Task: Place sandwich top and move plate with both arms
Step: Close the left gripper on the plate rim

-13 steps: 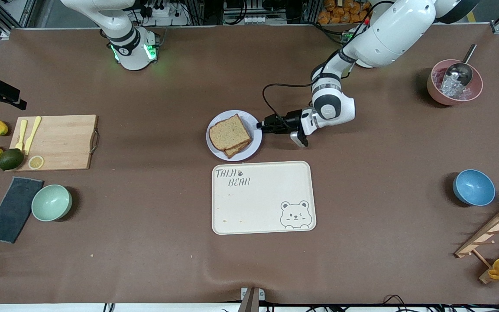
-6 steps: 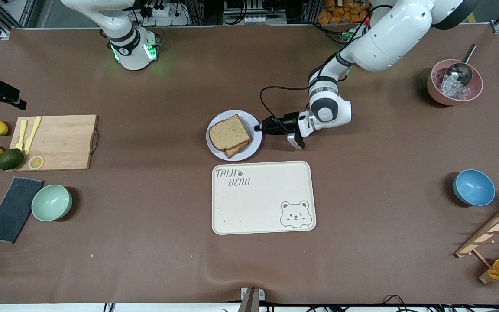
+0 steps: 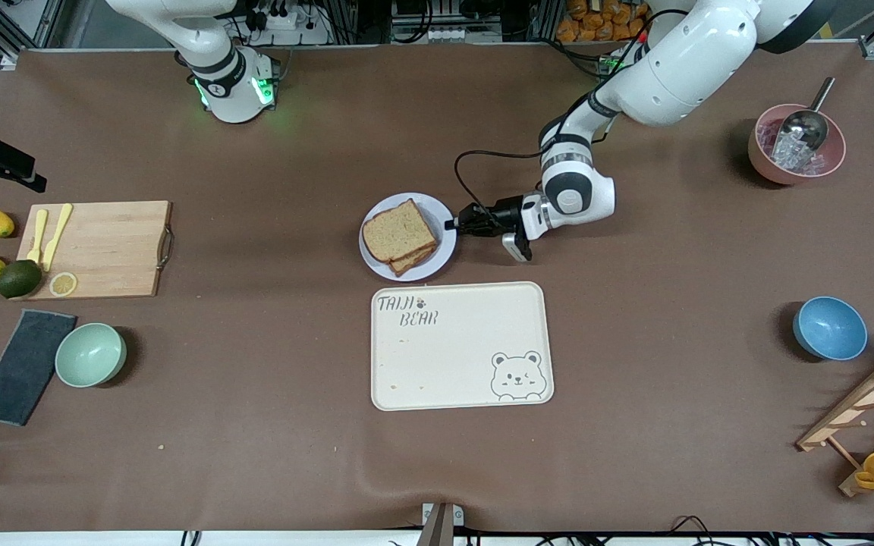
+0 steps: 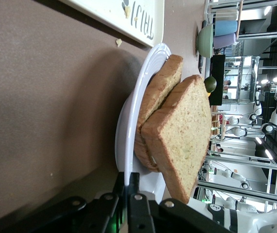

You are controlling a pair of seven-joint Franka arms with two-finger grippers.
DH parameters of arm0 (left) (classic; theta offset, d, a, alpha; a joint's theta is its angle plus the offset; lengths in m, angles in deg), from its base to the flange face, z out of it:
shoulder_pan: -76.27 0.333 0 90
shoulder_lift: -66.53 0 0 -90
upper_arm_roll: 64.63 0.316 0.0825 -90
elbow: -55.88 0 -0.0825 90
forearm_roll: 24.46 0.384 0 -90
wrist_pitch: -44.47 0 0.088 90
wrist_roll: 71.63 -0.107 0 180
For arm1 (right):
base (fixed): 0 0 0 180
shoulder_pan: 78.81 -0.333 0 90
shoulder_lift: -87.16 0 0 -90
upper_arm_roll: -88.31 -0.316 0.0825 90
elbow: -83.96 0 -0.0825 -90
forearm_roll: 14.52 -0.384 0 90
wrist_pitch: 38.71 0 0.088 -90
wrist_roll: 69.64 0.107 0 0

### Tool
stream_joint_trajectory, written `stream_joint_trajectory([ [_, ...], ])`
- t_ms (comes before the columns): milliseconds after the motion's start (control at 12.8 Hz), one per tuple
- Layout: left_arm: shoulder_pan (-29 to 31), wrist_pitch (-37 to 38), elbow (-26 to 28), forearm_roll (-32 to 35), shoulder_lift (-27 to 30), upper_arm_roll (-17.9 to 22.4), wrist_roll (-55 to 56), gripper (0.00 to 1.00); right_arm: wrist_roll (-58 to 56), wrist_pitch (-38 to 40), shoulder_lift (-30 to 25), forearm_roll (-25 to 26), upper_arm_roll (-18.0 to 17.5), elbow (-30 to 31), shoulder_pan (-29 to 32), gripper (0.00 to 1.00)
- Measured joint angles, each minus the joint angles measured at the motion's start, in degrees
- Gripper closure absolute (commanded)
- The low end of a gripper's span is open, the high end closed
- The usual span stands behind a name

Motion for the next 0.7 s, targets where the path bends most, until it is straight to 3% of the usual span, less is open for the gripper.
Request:
stream_joint_trajectory([
  [545,0.63,-0.56,-0.27,-7.30,1.43,-2.84,-2.07,1.00,0.00,0.00,0.00,0.00,-0.02,0.00,0.00,0.00],
  [701,3.16,-1.17,-0.08,-7.84,2.19,-6.00,-2.07,1.00,0.00,-0.01,0.00,0.00,-0.04,0.00,0.00,0.00],
])
